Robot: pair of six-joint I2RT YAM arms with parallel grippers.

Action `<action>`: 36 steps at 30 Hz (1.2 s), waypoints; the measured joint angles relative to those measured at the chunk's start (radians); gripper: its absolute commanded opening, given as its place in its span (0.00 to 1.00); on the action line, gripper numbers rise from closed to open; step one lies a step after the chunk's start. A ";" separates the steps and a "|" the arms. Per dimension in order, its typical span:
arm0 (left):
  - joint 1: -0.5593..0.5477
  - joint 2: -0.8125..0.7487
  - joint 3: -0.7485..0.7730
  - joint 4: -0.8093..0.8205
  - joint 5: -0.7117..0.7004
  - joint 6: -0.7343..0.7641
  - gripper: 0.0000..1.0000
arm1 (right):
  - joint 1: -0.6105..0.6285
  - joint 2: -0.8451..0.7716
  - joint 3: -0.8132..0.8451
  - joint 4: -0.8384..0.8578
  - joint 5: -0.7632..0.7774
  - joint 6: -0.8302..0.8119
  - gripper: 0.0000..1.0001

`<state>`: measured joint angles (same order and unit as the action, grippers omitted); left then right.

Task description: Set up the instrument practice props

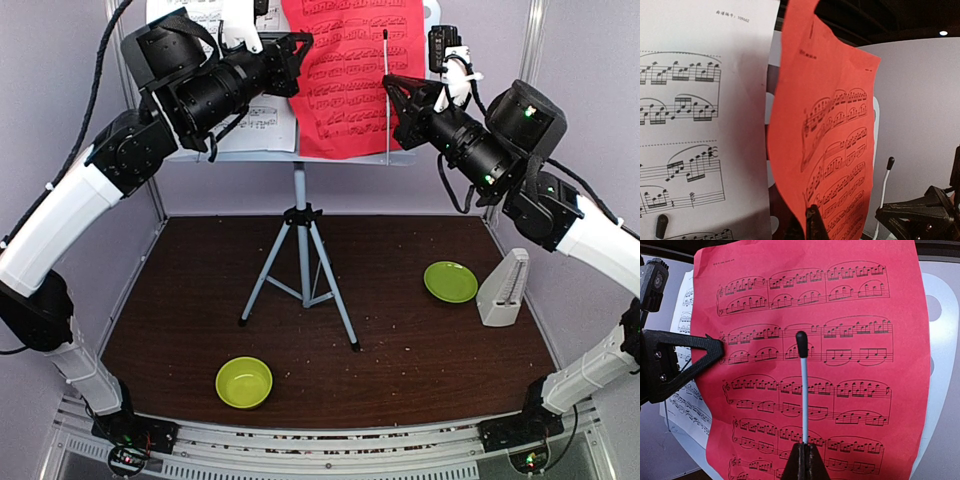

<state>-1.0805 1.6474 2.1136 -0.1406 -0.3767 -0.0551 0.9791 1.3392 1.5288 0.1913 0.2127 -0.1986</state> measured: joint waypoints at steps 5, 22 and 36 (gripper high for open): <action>0.003 0.000 0.006 -0.011 0.004 0.000 0.00 | 0.000 0.000 0.000 0.000 -0.003 0.000 0.00; 0.026 0.110 0.238 -0.206 0.130 0.135 0.00 | 0.000 -0.010 -0.016 0.008 -0.011 0.000 0.00; 0.040 0.111 0.245 -0.258 0.177 0.231 0.00 | 0.000 -0.010 -0.017 0.008 -0.016 0.000 0.00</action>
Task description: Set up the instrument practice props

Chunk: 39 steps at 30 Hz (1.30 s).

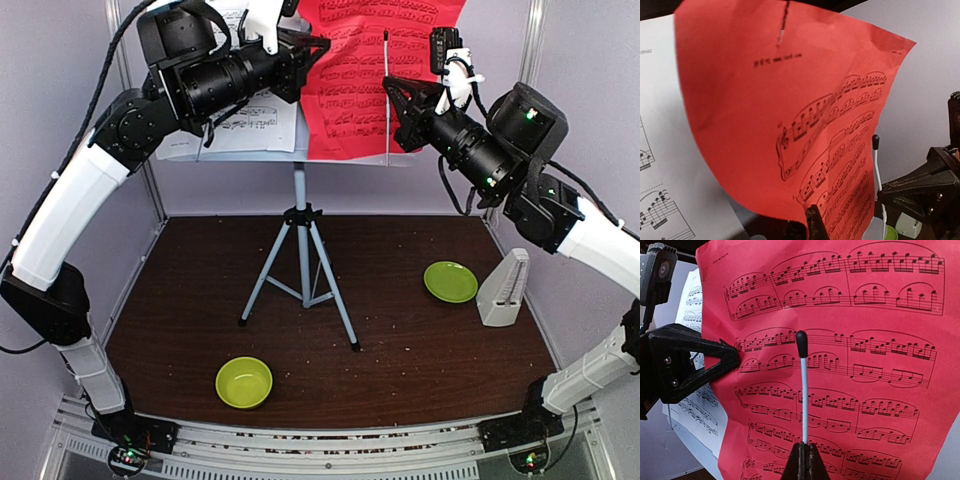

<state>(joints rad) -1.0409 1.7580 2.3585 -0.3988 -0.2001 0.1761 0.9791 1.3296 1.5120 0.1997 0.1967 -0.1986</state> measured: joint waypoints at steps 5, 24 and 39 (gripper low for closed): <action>0.001 0.002 0.053 -0.017 0.000 0.048 0.00 | 0.000 0.000 0.000 0.000 -0.002 0.000 0.00; 0.002 0.005 0.053 -0.016 0.071 0.122 0.00 | 0.000 0.000 0.000 0.000 -0.011 0.000 0.00; 0.002 0.006 -0.006 0.026 0.066 0.103 0.00 | -0.003 0.000 0.000 -0.004 -0.011 0.002 0.39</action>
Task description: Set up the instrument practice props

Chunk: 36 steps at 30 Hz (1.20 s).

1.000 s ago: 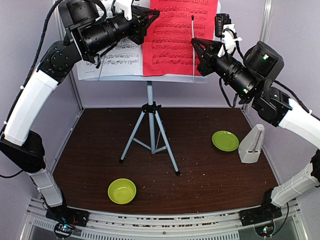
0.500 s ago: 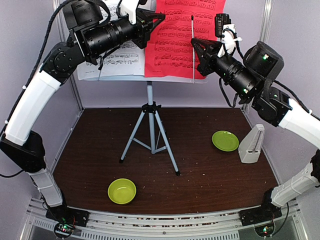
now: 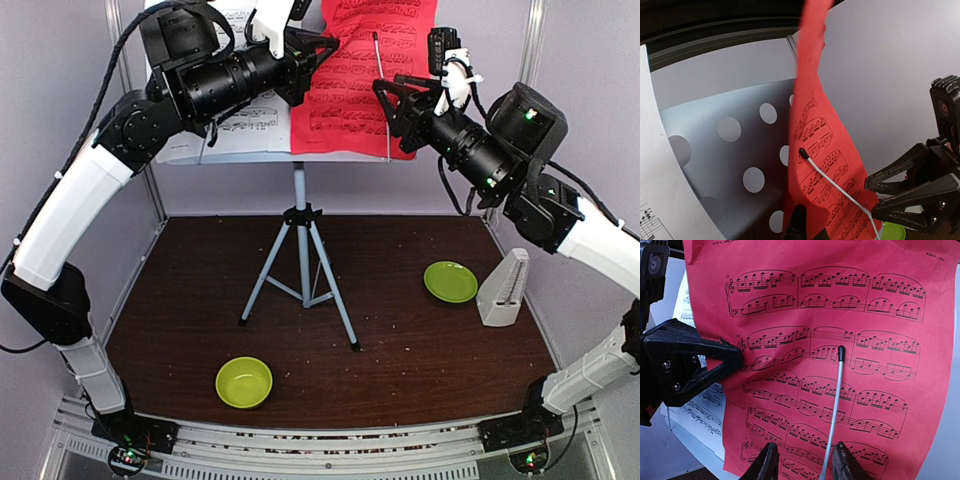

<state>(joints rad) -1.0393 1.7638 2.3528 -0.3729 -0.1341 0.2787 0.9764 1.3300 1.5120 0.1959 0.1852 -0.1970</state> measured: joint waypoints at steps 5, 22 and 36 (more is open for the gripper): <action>0.000 -0.005 -0.020 0.006 -0.001 -0.005 0.24 | 0.000 0.000 0.000 -0.004 -0.001 -0.001 0.42; -0.010 -0.135 -0.095 0.015 -0.061 -0.022 0.77 | 0.000 -0.024 -0.002 -0.031 -0.009 0.031 0.87; -0.040 -0.479 -0.465 -0.077 -0.134 -0.062 0.95 | 0.000 -0.302 -0.220 -0.164 0.002 0.137 1.00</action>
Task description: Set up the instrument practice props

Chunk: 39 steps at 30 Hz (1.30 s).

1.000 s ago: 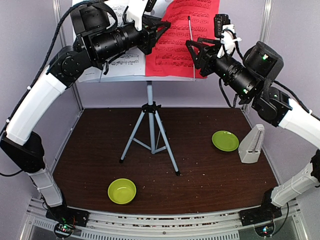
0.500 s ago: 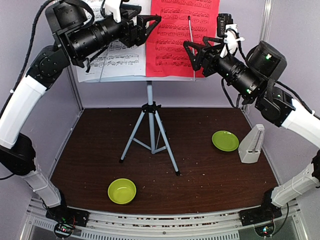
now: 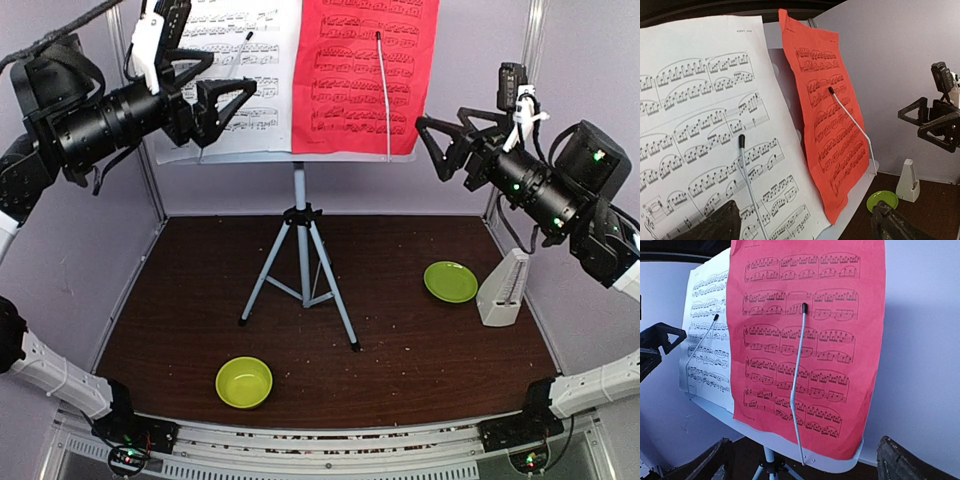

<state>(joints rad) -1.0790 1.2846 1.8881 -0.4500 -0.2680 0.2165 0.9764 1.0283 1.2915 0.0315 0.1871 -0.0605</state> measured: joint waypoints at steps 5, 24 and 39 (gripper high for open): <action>-0.045 -0.140 -0.239 -0.031 -0.041 -0.047 0.96 | 0.000 -0.098 -0.127 -0.088 0.028 0.085 1.00; -0.180 -0.298 -0.849 -0.018 -0.141 -0.294 0.97 | -0.347 -0.110 -0.202 -0.648 0.188 0.436 1.00; -0.180 -0.262 -0.912 0.085 -0.135 -0.365 0.96 | -0.821 0.034 -0.226 -0.787 0.135 0.403 1.00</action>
<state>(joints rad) -1.2587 1.0222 0.9764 -0.3645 -0.4030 -0.1490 0.1558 1.0622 1.0657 -0.7551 0.3222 0.3428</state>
